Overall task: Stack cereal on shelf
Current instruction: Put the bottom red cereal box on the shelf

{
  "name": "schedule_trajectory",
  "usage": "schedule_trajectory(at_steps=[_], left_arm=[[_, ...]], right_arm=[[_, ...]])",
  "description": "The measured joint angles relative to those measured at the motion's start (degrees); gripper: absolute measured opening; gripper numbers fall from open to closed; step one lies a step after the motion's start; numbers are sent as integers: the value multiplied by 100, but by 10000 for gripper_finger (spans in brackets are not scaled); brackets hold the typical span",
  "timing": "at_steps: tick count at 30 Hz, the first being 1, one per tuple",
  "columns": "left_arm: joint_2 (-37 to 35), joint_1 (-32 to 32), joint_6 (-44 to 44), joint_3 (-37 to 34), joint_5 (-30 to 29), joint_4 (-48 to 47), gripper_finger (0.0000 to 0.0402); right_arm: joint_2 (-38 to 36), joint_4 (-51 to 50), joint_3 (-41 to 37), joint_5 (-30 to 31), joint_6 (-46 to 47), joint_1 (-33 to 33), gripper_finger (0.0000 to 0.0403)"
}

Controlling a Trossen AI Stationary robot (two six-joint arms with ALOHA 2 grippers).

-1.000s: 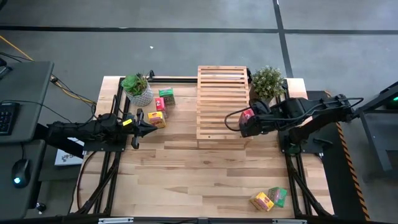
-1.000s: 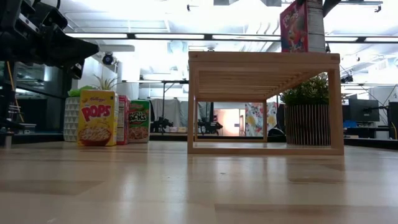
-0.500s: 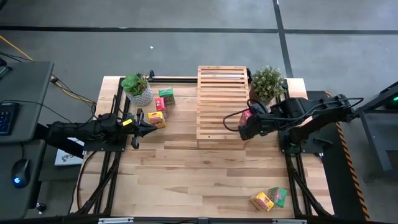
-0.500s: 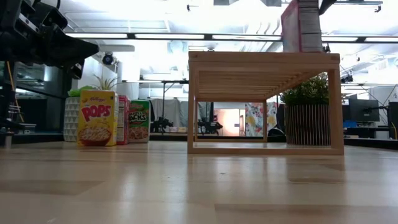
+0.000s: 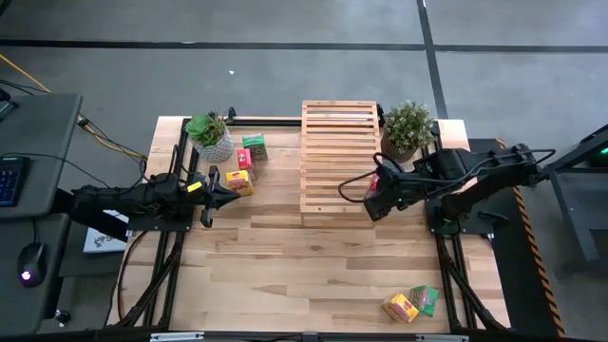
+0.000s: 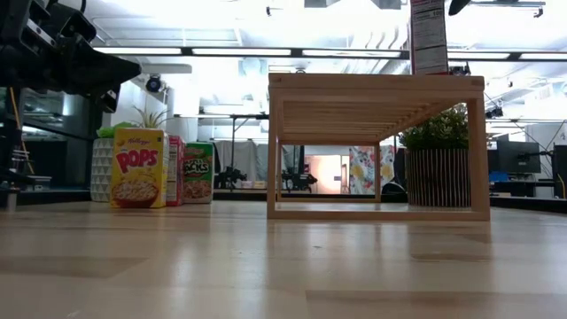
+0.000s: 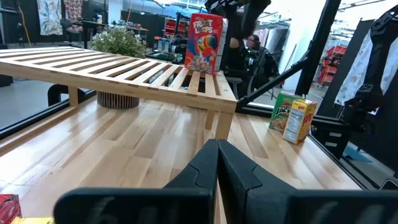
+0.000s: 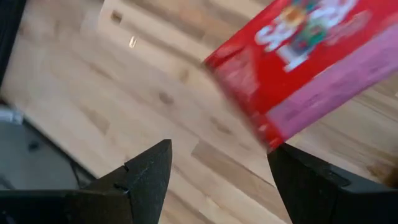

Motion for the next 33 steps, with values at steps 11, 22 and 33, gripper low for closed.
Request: schedule_trajectory(at_steps=[11, 22, 33], left_arm=[[0, -1, -1, 0, 1, 0, 1], [1, 1, -1, 0, 0, 1, 1], [1, 0, 0, 0, 1, 0, 1]], right_arm=[[-844, 21, 2, -205, -36, 92, 257], [-1158, -839, 2, 1120, 436, 87, 257], [-1193, -1118, -310, 1493, 368, 90, 257]])
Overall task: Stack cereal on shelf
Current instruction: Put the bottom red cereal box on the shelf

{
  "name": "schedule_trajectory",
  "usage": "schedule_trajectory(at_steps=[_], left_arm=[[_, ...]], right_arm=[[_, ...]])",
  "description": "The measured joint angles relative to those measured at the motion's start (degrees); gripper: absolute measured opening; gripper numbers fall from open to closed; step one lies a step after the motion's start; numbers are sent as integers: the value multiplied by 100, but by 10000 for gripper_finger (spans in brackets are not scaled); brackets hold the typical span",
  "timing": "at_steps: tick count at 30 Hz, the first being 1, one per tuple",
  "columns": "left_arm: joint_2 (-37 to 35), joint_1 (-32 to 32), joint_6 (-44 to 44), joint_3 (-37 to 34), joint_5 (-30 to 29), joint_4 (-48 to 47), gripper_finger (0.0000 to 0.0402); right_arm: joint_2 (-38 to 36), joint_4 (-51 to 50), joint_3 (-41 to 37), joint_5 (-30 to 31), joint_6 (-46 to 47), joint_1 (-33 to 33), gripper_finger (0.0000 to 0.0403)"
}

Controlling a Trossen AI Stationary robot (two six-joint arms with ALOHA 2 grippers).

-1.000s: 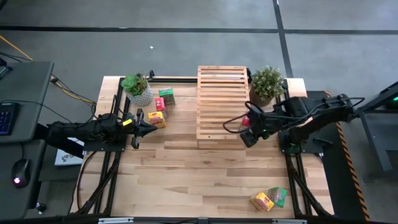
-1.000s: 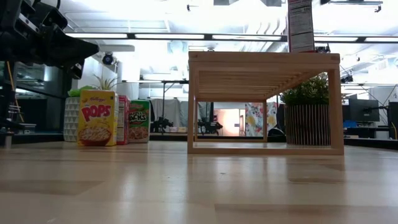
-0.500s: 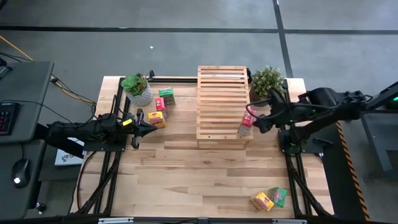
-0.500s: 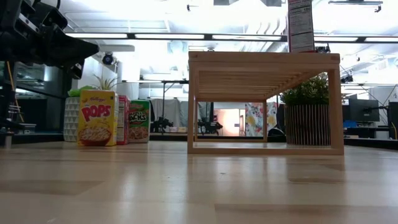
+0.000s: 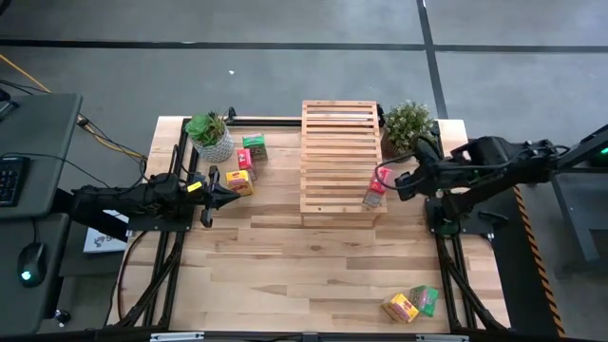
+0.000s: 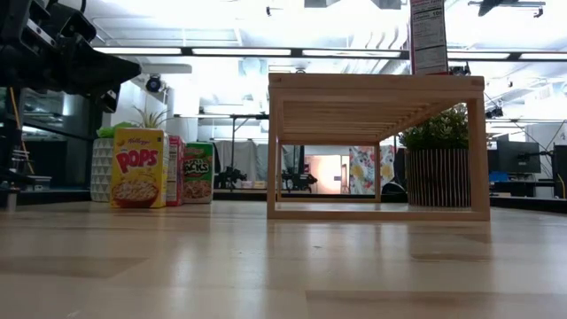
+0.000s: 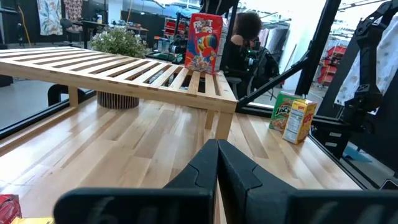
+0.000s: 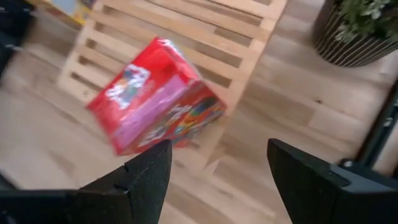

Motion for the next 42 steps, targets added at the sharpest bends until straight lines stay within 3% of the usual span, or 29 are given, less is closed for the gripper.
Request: schedule_trajectory(at_steps=[5, 8, 11, 14, 16, 19, 24, 42], left_arm=[[0, -1, -1, -2, -2, 2, 1], [1, -1, 0, 0, -2, 0, 1], [0, 0, 0, 0, -1, 0, 1], [1, 1, 0, 0, 0, 0, 1], [0, 1, 0, 0, -1, 2, 1], [-1, 0, -1, -1, -1, 1, 1], [-1, -1, -2, -2, -2, 0, 1], [1, 1, 0, 0, -2, 2, 1]], right_arm=[[-16, -2, -352, -242, -441, 2, 250], [-92, 2, -574, -227, -521, 2, 217], [-209, 33, -895, -107, -559, 2, 149], [-402, 204, -1262, 70, -581, -7, 50], [-592, 653, -1552, 106, -756, -17, 14], [-840, 1509, -1988, -16, -894, -90, 24], [-1019, 2395, -2486, 69, -1213, -296, 4], [-1036, 3088, -2636, -187, -2222, -1286, 0]])
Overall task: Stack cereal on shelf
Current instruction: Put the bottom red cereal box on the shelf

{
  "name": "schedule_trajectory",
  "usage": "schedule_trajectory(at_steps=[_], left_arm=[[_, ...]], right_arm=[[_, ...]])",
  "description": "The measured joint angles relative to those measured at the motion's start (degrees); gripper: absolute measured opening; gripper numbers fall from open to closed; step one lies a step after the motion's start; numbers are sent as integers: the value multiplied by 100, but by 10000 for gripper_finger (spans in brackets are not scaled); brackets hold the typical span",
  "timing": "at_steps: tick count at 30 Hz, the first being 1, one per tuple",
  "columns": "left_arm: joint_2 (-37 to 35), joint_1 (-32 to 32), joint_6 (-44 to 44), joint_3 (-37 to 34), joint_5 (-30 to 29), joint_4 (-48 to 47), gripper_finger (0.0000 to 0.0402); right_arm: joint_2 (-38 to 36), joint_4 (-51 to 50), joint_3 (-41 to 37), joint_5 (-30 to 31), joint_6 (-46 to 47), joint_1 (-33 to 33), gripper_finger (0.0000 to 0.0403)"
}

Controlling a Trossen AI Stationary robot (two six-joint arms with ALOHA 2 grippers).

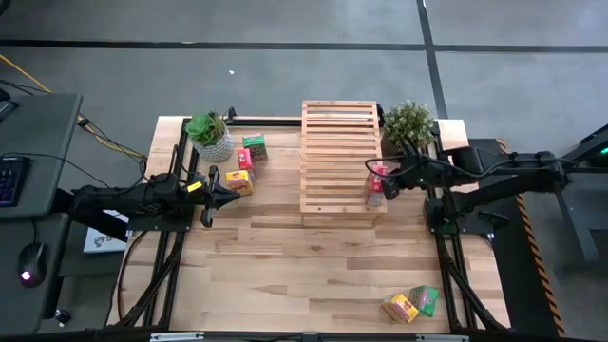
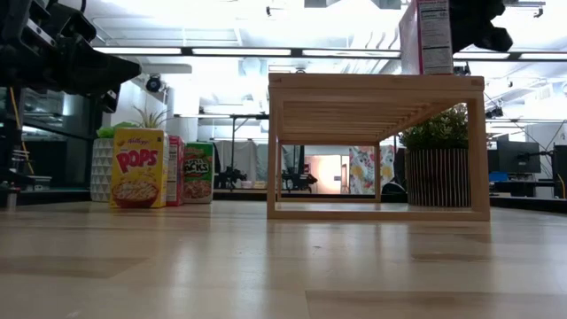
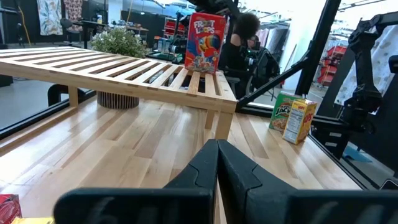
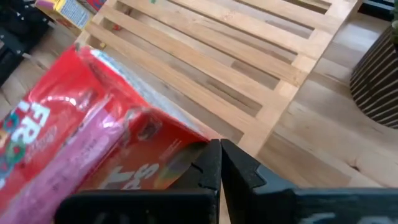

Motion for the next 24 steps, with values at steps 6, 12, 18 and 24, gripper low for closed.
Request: schedule_trajectory(at_steps=[6, 12, 18, 24], left_arm=[[-1, -1, -1, -1, 0, 0, 1], [0, 0, 0, 0, 0, -2, 1], [0, 0, 0, 0, 2, 0, 1], [-2, -1, -2, -1, 0, 0, 1]], right_arm=[[-15, 27, 0, -174, -186, -173, 0], [-13, -148, 73, -320, -471, -333, 0], [-119, -1004, 811, 405, -685, -532, 0], [-381, -983, 1462, 991, -434, -581, 0]])
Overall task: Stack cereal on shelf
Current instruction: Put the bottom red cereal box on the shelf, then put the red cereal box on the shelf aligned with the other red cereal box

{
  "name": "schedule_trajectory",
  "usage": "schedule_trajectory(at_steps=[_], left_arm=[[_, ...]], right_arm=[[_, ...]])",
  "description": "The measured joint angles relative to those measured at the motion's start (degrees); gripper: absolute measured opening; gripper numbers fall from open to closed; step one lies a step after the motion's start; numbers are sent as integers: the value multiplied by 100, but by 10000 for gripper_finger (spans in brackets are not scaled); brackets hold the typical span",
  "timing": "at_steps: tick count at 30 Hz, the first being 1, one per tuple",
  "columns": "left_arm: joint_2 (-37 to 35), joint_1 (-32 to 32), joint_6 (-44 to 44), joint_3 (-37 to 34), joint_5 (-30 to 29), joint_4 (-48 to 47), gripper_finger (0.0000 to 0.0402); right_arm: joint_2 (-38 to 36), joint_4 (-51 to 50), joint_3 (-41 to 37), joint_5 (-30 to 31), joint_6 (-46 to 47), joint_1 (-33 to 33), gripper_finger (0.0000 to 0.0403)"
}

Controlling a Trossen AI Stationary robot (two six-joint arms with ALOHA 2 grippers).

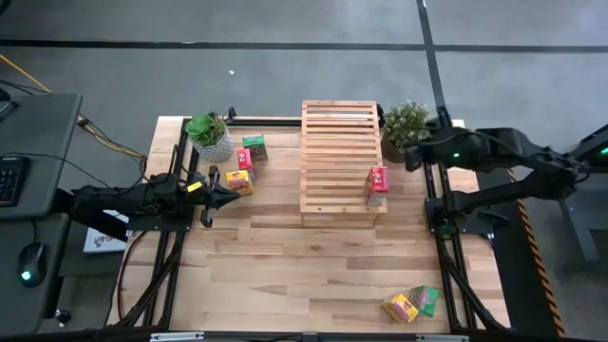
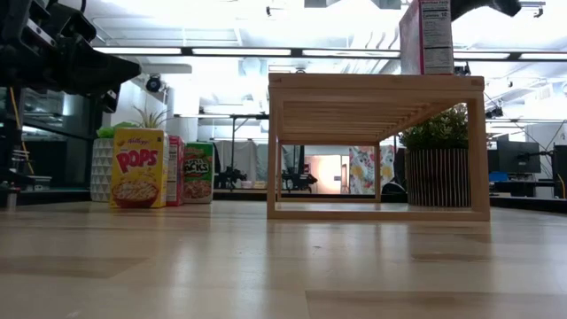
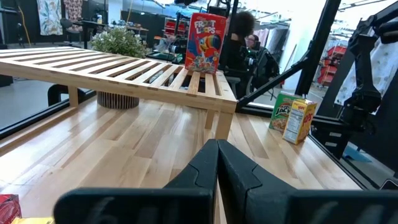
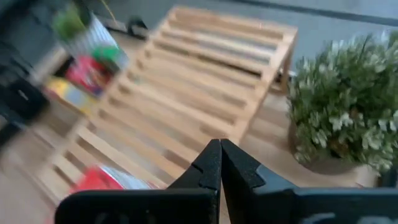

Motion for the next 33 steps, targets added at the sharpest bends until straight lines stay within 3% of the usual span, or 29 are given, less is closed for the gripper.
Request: schedule_trajectory(at_steps=[5, 8, 12, 16, 19, 21, 26, 33], left_arm=[[2, -1, 0, 1, 0, -2, 1], [2, 1, 4, 1, 0, 14, 1], [2, 1, -177, 0, -136, 353, 1], [2, 1, -1386, 0, -219, 1408, 1], [98, 18, -1964, 46, -1084, 2595, 1], [277, 52, -2131, 300, -1631, 2777, 4], [1494, 166, -2149, 1726, -2102, 1651, 43], [3797, 645, -2638, 4223, -2087, -1677, 147]], right_arm=[[-71, 181, 75, -12, 444, 2, 4], [-65, 271, 75, -17, 633, 2, 28], [-61, 468, 75, 12, 709, 2, 97], [-61, 533, 75, 340, 655, 2, 180], [-61, 533, 75, 606, 410, 2, 225], [-61, 541, 75, 727, 294, 2, 242], [-61, 561, 75, 957, 98, 2, 252], [-61, 611, 75, 1080, -387, 2, 252]])
